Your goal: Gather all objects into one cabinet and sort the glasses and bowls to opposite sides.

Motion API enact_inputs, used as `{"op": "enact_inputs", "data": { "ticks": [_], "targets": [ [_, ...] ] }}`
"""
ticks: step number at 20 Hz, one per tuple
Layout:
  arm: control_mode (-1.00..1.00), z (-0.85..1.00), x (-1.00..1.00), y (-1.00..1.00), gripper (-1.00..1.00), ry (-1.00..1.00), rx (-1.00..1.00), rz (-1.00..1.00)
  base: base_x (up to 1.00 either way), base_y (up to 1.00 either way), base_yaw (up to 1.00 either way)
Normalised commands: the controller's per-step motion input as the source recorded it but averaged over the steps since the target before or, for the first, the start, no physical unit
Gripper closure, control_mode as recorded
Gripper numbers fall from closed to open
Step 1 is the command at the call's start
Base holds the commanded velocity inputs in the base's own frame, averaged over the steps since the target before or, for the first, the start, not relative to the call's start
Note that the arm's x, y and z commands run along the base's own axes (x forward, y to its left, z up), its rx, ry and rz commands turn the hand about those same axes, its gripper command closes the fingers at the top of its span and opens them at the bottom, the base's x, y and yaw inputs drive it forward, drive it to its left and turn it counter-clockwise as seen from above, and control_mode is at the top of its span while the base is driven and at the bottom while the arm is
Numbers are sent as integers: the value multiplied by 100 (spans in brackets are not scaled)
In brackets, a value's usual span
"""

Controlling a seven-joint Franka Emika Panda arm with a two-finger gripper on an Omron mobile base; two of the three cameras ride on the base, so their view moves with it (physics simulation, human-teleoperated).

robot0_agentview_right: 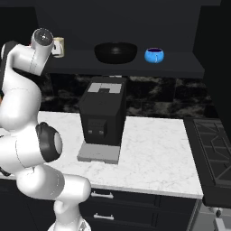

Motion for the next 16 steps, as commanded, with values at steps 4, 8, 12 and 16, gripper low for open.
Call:
{"op": "enact_inputs", "data": {
  "ticks": [4,8,12,16],
  "targets": [
    [-100,0,-7,-5,-100,0,0,0,0,0,0],
    [-100,0,-59,-59,-100,-3,0,-4,0,0,0],
    [-100,0,-83,-67,-100,-3,0,-7,0,0,0],
    [-100,6,-78,-47,-100,0,0,-10,0,0,0]
  ]
}}
